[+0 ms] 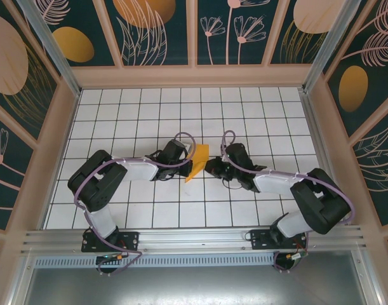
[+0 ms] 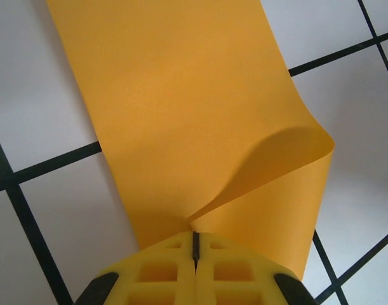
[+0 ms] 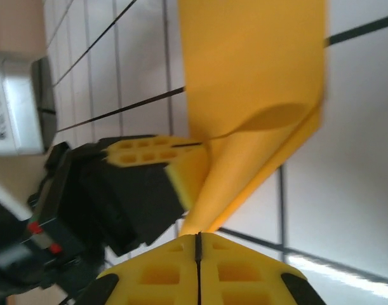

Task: Fold a paper plane with a square sheet of paper (pick it up from the middle)
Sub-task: Third fold the triangle at the center of the table.

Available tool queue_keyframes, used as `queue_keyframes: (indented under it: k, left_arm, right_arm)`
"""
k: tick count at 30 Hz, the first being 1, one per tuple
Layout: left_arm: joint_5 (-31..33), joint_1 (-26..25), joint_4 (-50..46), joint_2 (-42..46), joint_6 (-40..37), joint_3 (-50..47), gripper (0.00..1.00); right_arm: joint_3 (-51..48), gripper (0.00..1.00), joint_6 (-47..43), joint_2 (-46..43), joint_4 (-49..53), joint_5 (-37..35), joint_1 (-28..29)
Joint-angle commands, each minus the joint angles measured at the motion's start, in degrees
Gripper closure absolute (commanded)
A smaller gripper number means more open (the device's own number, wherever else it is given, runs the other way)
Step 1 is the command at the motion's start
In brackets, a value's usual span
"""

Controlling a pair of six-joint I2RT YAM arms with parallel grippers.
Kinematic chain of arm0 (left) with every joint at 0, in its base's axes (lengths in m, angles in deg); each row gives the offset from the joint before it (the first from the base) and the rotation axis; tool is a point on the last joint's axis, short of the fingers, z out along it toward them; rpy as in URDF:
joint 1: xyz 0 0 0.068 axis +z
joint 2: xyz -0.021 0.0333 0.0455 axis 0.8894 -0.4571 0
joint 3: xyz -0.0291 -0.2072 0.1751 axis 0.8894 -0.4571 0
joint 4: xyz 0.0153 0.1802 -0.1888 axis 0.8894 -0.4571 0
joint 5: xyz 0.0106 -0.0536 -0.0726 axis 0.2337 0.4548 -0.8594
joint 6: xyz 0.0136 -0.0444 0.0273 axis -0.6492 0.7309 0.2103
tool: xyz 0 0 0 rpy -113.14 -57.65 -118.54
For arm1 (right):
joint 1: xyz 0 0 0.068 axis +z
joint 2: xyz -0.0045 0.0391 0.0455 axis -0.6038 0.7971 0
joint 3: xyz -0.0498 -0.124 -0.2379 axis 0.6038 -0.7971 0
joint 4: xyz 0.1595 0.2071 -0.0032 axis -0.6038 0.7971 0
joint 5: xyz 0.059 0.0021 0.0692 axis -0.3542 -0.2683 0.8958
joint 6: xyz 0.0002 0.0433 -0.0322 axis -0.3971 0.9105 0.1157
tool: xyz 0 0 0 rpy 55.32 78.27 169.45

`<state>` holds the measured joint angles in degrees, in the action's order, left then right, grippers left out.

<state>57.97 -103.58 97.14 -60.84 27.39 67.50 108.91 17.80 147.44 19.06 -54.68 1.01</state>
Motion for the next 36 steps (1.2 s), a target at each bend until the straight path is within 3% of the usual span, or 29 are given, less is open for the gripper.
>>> queue_keyframes:
  k: [1,7,11,15,22,30,36]
  left_arm:
    - [-0.01,0.58,-2.02,-2.64,0.72,-0.06,0.95]
    - [0.03,0.89,-2.12,-2.26,0.72,-0.16,0.95]
    - [-0.26,0.98,-2.37,-2.25,0.28,-0.12,0.95]
    - [-0.81,1.04,-2.05,-1.99,-0.12,-0.25,0.95]
    - [-1.19,1.02,-1.87,-1.82,-0.34,-0.25,0.94]
    - [-1.69,1.04,-2.67,-1.87,-0.95,0.68,0.93]
    - [-1.57,1.03,-3.16,-1.15,-1.37,1.81,0.93]
  right_arm:
    - [-0.53,0.95,6.12,3.87,-11.38,1.67,1.9]
    - [2.04,0.99,8.4,10.52,-13.43,1.27,5.7]
    - [1.51,0.99,7.33,7.69,-9.53,-2.9,4.26]
    - [6.92,0.97,-0.47,6.66,1.58,-4.62,-0.13]
    - [21.45,0.97,-10.15,19.17,13.38,-1.11,-6.36]
    - [33.41,0.97,-17.21,29.49,25.33,-3.51,-6.49]
    - [34.76,0.97,-20.53,31.89,29.17,-5.01,-6.44]
